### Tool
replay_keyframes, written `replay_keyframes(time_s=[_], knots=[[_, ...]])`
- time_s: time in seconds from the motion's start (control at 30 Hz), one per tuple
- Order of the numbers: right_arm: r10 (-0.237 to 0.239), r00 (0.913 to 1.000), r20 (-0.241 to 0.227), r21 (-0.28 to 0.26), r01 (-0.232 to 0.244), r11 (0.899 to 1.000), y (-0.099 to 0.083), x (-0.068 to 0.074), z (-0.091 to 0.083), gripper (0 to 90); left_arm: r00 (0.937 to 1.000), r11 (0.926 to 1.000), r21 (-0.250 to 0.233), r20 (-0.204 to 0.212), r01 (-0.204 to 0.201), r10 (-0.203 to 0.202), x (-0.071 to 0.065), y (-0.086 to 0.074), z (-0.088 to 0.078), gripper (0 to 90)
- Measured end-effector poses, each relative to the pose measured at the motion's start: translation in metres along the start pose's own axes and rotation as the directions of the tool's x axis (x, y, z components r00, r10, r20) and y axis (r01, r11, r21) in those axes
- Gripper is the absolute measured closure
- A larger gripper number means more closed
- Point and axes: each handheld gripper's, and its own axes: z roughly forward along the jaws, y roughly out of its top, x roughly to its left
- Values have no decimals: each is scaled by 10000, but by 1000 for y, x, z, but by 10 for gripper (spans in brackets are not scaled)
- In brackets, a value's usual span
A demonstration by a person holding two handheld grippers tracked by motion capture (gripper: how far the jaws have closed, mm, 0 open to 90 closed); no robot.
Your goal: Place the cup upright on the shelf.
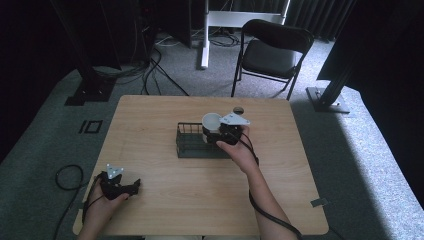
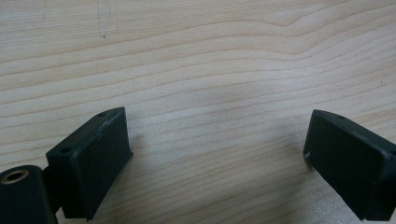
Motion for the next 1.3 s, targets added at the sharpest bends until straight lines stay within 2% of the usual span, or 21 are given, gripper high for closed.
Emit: replay_keyframes(time_s=[0.1, 0.33, 0.43, 0.63, 0.73, 0.83, 1.03, 1.3], knots=[[107, 9999, -83, 26, -107, 9999, -3, 2, 4, 206, 10000, 10000, -1, 0, 0, 0, 0, 0, 0, 74], [11, 9999, -106, 233, -9, 9997, -9, 7, 13, 206, 10000, 10000, -1, 2, 3, -3, 0, 0, 0, 74], [-183, 9998, -58, 242, 184, 9995, -12, 8, 14, 206, 10000, 10000, -1, 1, 2, -2, 0, 0, 0, 74], [-36, 10000, -74, 149, 37, 9999, -13, 7, 15, 205, 10000, 10000, -3, 0, 2, -2, 0, 0, 0, 74], [-139, 9998, -105, 181, 141, 9997, -13, 8, 15, 199, 10000, 10000, -1, 0, 3, -3, 0, 0, 0, 74], [-316, 9995, -89, 225, 318, 9992, -11, 11, 15, 116, 10000, 10000, -2, 0, 2, -2, 0, 0, 0, 74], [-64, 9997, -217, 162, 68, 9998, -8, 9, 8, 112, 10000, 10000, 0, 0, 2, -2, 0, 0, 0, 74], [99, 9995, -289, 92, -97, 9999, -14, 0, -4, 111, 10000, 10000, -2, 1, 3, -3, 0, 0, 0, 74]])
